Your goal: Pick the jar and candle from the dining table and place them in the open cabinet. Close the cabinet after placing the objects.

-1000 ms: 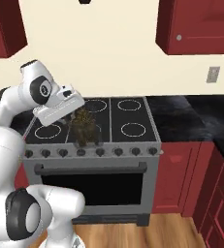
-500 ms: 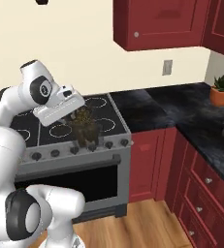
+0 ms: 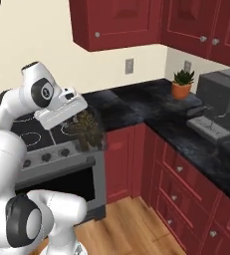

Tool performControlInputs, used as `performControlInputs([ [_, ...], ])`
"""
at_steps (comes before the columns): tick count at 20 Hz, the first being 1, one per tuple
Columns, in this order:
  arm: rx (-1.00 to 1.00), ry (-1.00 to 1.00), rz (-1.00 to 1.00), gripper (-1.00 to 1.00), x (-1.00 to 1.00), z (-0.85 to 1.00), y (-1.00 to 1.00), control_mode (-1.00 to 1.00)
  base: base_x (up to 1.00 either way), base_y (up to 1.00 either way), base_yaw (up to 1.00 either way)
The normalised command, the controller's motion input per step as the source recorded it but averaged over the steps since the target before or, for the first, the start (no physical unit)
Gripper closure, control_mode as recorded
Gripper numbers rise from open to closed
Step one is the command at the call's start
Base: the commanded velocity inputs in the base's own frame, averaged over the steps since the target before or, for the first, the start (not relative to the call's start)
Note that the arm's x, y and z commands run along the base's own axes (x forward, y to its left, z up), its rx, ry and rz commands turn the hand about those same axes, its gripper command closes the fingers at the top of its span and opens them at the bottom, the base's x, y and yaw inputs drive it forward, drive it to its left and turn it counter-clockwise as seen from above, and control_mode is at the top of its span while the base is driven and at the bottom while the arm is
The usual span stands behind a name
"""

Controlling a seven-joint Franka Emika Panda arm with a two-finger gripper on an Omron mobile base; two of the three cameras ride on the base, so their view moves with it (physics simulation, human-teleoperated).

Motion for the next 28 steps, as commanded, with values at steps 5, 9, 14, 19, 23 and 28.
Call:
performControlInputs([
  [5, 0.0, 0.0, 0.0, 1.0, 0.0, 0.0, 0.0, 1.0, 0.05, -0.23, -0.39],
  [9, 0.0, 0.0, 0.0, 1.0, 0.0, 0.0, 0.0, 1.0, 0.0, -0.21, -0.41],
  [14, 0.0, 0.0, 0.0, 1.0, 0.0, 0.0, 0.0, 1.0, 0.0, -0.22, -0.4],
  [19, 0.0, 0.0, 0.0, 1.0, 0.0, 0.0, 0.0, 1.0, 0.0, -0.23, -0.38],
  [23, 0.0, 0.0, 0.0, 1.0, 0.0, 0.0, 0.0, 1.0, 0.0, -0.23, -0.38],
  [28, 0.0, 0.0, 0.0, 1.0, 0.0, 0.0, 0.0, 1.0, 0.0, -0.25, -0.37],
])
